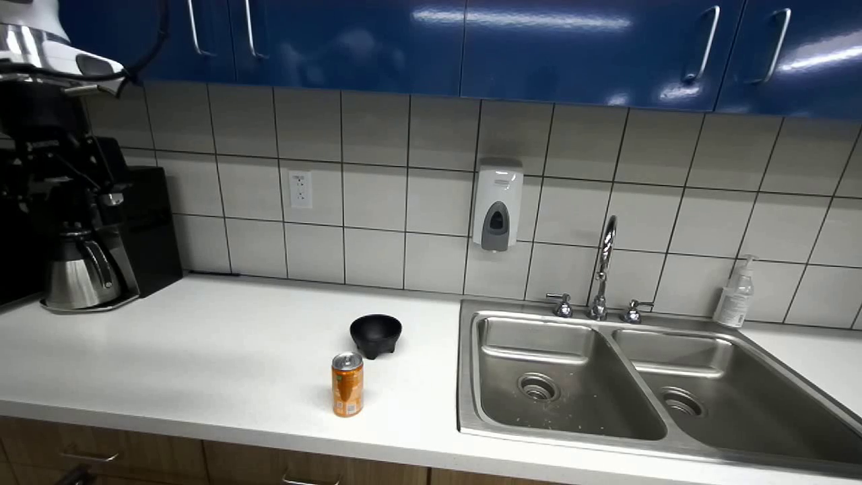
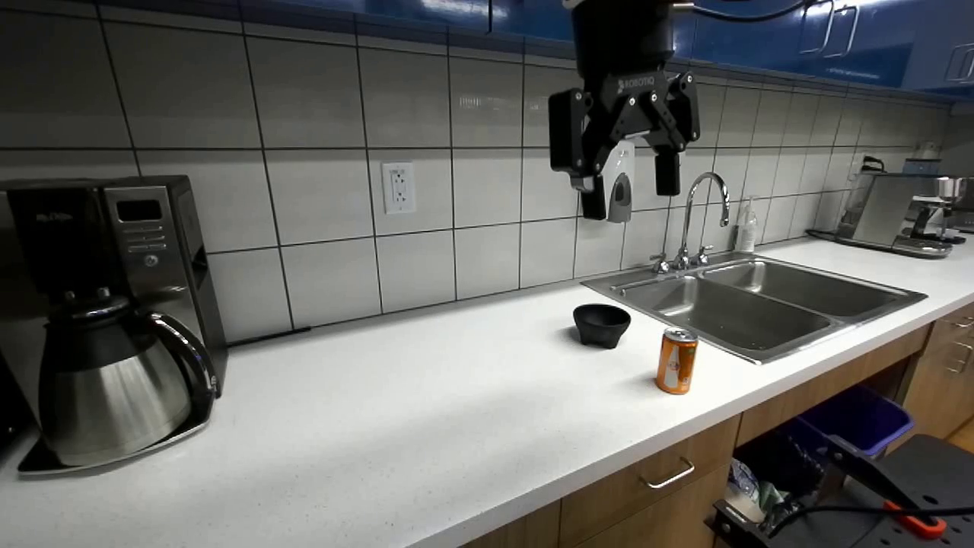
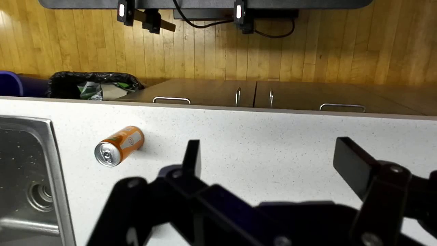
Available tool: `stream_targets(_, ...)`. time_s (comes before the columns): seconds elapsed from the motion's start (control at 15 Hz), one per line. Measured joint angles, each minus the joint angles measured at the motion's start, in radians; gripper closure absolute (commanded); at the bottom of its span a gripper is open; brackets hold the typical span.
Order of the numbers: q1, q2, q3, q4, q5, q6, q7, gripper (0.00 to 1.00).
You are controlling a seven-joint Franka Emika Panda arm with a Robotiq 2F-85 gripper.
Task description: Place the orange can in the black bowl
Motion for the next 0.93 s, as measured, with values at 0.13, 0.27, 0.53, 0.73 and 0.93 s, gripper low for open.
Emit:
stream_targets(0.13, 0.0, 0.004, -0.004, -0.004, -0.005, 0.0, 0.0, 0.0)
stream_targets(0.27, -0.002, 0.015, -0.021, -0.018, -0.018, 0.007, 0.0, 0.0)
stream_targets(0.53, -0.038, 0.069, -0.073, -0.045, -0.085, 0.052, 0.0, 0.0)
stream_targets(0.73, -0.083, 0.14, -0.111, -0.052, -0.145, 0.11, 0.0, 0.0)
stream_targets(0.93, -0.113, 0.212, -0.15, -0.052, -0.177, 0.17, 0.0, 0.0)
